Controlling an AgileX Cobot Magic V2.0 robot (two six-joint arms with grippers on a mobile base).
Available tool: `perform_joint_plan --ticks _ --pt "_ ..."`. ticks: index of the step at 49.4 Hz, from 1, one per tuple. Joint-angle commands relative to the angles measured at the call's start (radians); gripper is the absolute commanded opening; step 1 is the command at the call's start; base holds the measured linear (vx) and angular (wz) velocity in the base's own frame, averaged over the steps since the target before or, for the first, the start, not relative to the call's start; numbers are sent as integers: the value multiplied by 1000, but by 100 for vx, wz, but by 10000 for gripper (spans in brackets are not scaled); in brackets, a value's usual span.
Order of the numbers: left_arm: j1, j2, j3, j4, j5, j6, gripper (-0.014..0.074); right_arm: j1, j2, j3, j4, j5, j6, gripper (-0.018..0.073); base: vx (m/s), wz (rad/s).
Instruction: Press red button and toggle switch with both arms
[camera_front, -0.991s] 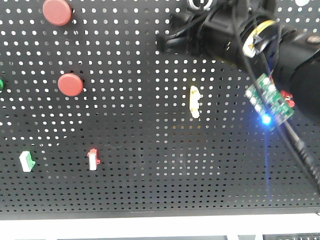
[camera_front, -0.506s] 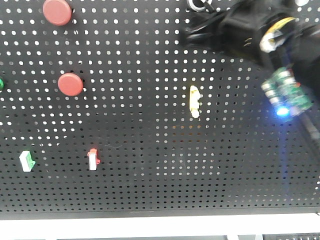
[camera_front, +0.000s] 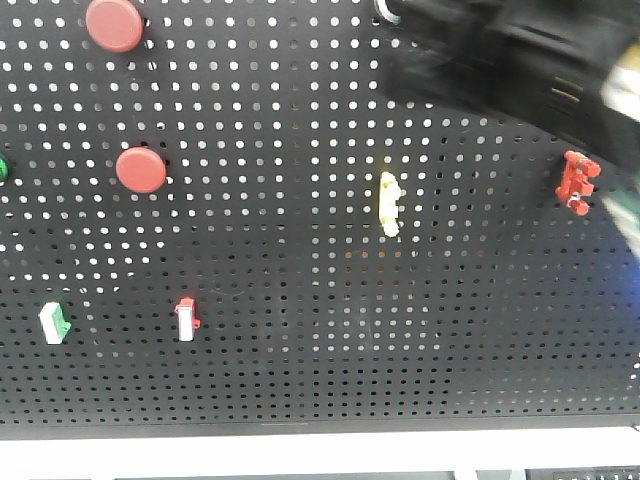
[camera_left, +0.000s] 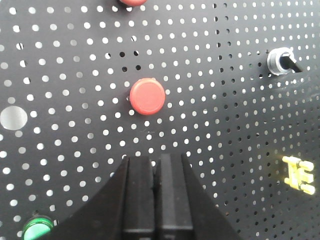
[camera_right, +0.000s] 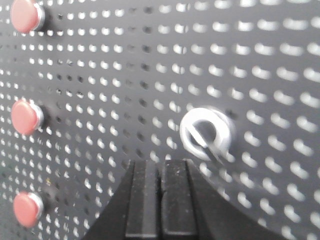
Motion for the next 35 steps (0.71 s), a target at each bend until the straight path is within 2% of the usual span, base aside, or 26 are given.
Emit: perform_joint_plan --ticks 1,10,30,35 --pt "1 -4 -25 -5 -79 -4 2 -2 -27 -18 -10 -80 -17 0 0 0" --pt "1 -4 -25 -5 -79 -4 2 -2 -27 -18 -10 -37 -17 0 0 0" --pt "1 -23 1 -3 -82 -3 2 -2 -27 -18 -10 -36 -17 0 0 0" --pt "53 -96 116 -6 -105 -4 2 -2 -27 -18 -10 -37 -17 0 0 0"
